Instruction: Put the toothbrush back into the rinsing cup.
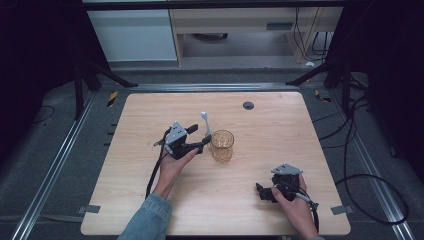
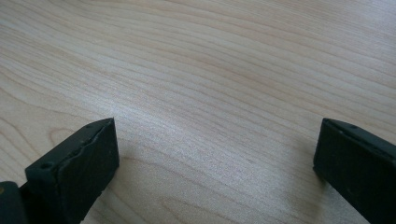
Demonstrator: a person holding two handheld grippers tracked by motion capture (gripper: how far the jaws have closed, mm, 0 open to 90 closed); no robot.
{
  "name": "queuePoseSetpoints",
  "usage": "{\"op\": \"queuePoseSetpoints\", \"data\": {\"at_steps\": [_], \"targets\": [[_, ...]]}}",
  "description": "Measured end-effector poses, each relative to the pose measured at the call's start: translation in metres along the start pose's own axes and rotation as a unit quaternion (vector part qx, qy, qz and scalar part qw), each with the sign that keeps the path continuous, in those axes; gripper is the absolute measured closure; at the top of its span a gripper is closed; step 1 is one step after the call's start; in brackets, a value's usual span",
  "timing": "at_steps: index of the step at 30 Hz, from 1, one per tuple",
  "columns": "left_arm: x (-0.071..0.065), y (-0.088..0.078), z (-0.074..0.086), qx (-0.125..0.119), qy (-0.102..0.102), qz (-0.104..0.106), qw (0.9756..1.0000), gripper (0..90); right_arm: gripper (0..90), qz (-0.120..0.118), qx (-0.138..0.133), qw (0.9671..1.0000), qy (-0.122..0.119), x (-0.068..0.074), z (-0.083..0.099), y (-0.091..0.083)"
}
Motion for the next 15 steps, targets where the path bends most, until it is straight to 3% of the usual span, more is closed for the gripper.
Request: {"op": "queuePoseSetpoints", "data": {"at_steps": [6, 15], "targets": [[0.001, -0.005, -0.002, 0.015, 0.005, -0.003, 0.9999, 20.4, 0.5, 0.0, 0.0, 1.0, 0.0, 0.0, 0.0, 0.0], [0.011, -0.018, 0.007, 0.067, 0.019, -0.011, 0.9975, 12.5, 0.5, -0.001, -0.001, 1.0, 0.001, 0.0, 0.0, 0.0]]}}
Point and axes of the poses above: each handheld gripper's, and its own axes: y roughly forward along the jaws, z roughly out of its underside, x roughly to its left, the point moved 6 cm from there along y, roughly forward along the jaws, and after that the axes turned 4 degrees about -z, right-handed, at the moved point
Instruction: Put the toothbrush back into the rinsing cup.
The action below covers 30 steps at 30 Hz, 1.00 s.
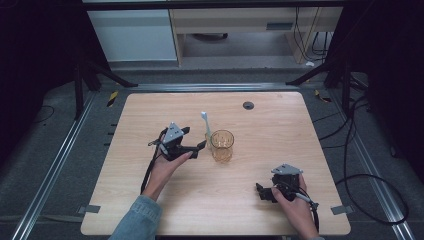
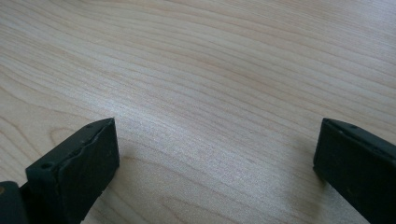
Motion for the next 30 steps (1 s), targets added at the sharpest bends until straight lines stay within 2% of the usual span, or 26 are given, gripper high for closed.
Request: {"op": "queuePoseSetpoints", "data": {"at_steps": [6, 13, 17, 19, 22, 24, 27, 29, 30], "targets": [[0.008, -0.013, 0.006, 0.018, 0.008, -0.009, 0.9998, 10.6, 0.5, 0.001, 0.001, 1.0, 0.0, 0.0, 0.0, 0.0], [0.015, -0.028, 0.016, 0.062, 0.021, -0.025, 0.9975, 7.6, 0.5, 0.001, 0.001, 1.0, 0.0, 0.0, 0.0, 0.0], [0.017, -0.038, 0.022, 0.103, 0.036, -0.04, 0.9933, 6.0, 0.5, 0.001, 0.001, 1.0, 0.0, 0.0, 0.0, 0.0], [0.02, -0.042, 0.026, 0.129, 0.037, -0.048, 0.9898, 5.7, 0.4, 0.001, 0.001, 1.0, -0.001, 0.0, 0.0, 0.0], [0.024, -0.047, 0.033, 0.165, 0.026, -0.053, 0.9845, 5.2, 0.4, 0.001, 0.001, 1.0, -0.001, 0.0, 0.0, 0.0], [0.026, -0.05, 0.037, 0.182, 0.03, -0.058, 0.9811, 5.2, 0.4, 0.001, 0.001, 1.0, -0.001, 0.0, 0.0, 0.0], [0.028, -0.055, 0.04, 0.188, 0.035, -0.062, 0.9795, 5.4, 0.4, 0.001, 0.001, 1.0, -0.001, 0.0, 0.0, 0.0], [0.03, -0.058, 0.043, 0.193, 0.029, -0.064, 0.9786, 5.4, 0.4, 0.001, 0.001, 1.0, -0.001, 0.0, 0.0, 0.0], [0.031, -0.06, 0.045, 0.2, 0.031, -0.066, 0.9771, 5.4, 0.4, 0.001, 0.001, 1.0, -0.001, 0.0, 0.0, 0.0]]}}
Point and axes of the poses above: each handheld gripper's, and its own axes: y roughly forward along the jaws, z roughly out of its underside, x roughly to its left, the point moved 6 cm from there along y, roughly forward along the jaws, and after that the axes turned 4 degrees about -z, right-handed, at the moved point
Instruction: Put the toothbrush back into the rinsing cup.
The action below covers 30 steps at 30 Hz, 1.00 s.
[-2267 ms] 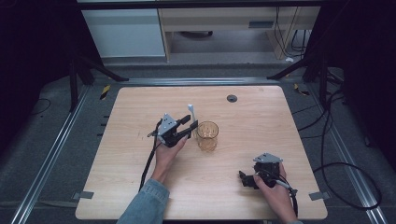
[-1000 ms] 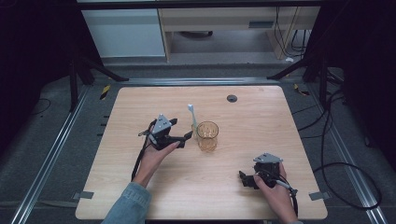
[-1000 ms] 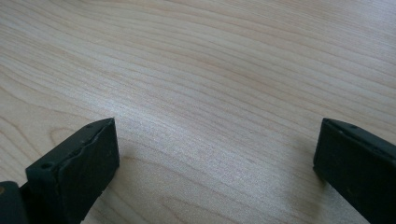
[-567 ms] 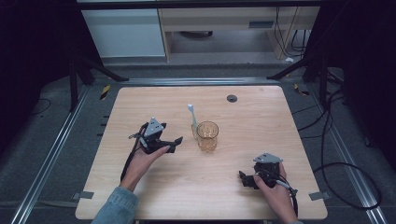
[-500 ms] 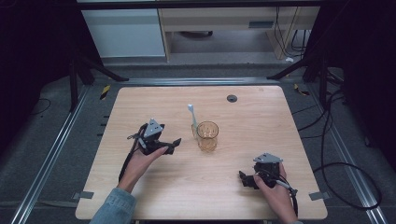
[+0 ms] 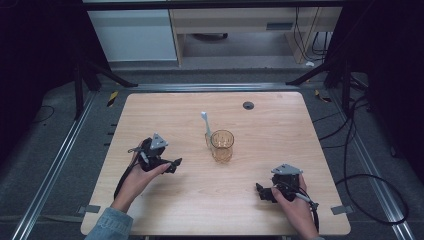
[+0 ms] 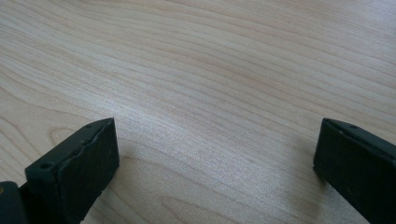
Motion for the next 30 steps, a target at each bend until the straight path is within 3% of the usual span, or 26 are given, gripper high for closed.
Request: {"op": "queuePoseSetpoints", "data": {"at_steps": [7, 13, 20, 30], "targets": [[0.013, -0.002, 0.021, 0.033, -0.006, -0.018, 0.9993, 5.1, 0.4, 0.001, 0.0, 1.0, -0.001, 0.0, 0.0, 0.0], [0.027, -0.001, 0.041, 0.047, -0.031, -0.028, 0.998, 4.7, 0.4, 0.0, 0.0, 1.0, 0.0, 0.0, 0.0, 0.0], [0.037, 0.004, 0.053, 0.047, -0.041, -0.043, 0.9971, 4.7, 0.4, 0.001, 0.0, 1.0, -0.001, 0.0, 0.0, 0.0], [0.041, 0.011, 0.059, 0.046, -0.048, -0.043, 0.9968, 4.7, 0.4, 0.001, 0.0, 1.0, 0.0, 0.0, 0.0, 0.0]]}}
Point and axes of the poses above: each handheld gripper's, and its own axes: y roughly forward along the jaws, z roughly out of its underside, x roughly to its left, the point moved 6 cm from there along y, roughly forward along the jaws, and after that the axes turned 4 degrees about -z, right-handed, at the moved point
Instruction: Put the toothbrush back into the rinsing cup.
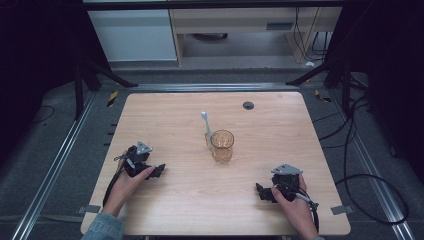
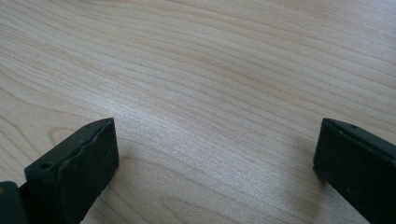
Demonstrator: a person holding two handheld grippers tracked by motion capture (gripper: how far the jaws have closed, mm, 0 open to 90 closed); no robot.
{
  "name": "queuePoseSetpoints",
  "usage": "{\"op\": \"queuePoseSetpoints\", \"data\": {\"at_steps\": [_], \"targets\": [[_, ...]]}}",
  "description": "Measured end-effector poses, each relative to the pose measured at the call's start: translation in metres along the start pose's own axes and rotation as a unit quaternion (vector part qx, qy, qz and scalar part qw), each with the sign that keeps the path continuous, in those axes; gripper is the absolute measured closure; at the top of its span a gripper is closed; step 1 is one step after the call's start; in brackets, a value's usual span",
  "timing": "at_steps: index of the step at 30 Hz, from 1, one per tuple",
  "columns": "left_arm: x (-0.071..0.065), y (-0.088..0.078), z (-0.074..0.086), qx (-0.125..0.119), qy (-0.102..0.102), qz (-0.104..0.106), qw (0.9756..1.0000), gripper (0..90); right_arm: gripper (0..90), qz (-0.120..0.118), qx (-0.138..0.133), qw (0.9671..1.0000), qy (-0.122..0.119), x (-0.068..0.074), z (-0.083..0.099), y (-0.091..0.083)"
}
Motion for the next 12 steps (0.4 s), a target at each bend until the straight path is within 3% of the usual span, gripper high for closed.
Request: {"op": "queuePoseSetpoints", "data": {"at_steps": [4, 10, 12], "targets": [[0.0003, 0.0039, 0.004, 0.001, -0.006, 0.003, 1.0, 4.6, 0.4, 0.0, 0.0, 1.0, 0.0, 0.0, 0.0, 0.0], [0.0026, 0.0068, 0.0078, -0.015, -0.03, 0.016, 0.9993, 1.8, 0.4, 0.001, 0.0, 1.0, -0.001, -0.0001, 0.0, 0.0], [0.0039, 0.0073, 0.0084, -0.023, -0.028, 0.018, 0.9992, 1.3, 0.4, 0.001, 0.0, 1.0, -0.001, -0.0001, 0.0, 0.0]]}}
Point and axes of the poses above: each handheld gripper's, and its own axes: y roughly forward along the jaws, z roughly out of its underside, x roughly to its left, the point moved 6 cm from there along y, roughly forward along the jaws, and after that the axes turned 4 degrees about -z, right-handed, at the moved point
